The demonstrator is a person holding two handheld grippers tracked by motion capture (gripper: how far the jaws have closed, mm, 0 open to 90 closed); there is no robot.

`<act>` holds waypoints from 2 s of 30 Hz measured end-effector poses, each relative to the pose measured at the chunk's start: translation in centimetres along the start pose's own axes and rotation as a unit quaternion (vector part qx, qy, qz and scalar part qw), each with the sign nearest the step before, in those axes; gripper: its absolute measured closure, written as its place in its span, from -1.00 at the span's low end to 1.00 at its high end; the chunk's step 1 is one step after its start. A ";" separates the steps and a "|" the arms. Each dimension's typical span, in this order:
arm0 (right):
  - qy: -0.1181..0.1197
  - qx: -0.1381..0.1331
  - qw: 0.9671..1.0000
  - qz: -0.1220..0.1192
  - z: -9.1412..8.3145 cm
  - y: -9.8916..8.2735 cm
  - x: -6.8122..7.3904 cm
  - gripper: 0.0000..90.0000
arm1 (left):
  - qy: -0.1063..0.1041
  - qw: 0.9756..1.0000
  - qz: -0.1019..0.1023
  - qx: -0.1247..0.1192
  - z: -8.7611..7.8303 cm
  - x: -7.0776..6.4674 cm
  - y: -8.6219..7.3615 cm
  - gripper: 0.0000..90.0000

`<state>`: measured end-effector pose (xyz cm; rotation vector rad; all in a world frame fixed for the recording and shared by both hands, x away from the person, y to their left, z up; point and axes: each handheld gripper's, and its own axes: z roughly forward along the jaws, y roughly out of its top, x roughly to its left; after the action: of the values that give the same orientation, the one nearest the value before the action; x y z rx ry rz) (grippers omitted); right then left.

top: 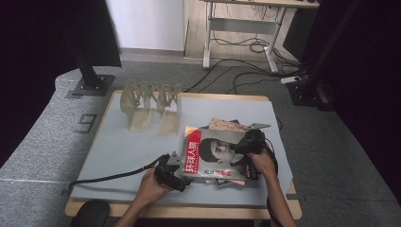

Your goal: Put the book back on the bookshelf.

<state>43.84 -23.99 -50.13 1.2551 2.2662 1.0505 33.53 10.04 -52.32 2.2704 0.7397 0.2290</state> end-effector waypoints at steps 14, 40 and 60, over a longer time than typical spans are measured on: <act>0.002 0.007 1.000 -0.005 2.2 2.1 -0.5 -1.00 | -0.008 1.000 -0.018 -0.021 -0.4 0.5 -0.4 -0.89; 0.001 0.020 1.000 -0.011 -1.0 -1.1 -0.1 -1.00 | 0.022 0.999 -0.023 -0.032 -0.6 1.6 -0.2 -0.63; -0.006 0.010 1.000 0.000 -4.3 -4.5 1.6 -0.99 | 0.043 0.998 -0.026 -0.030 -1.2 2.4 -0.9 -0.16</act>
<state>37.77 -26.02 -50.52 1.2651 2.2721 1.0201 34.69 12.60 -52.21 2.1934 0.8247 0.3219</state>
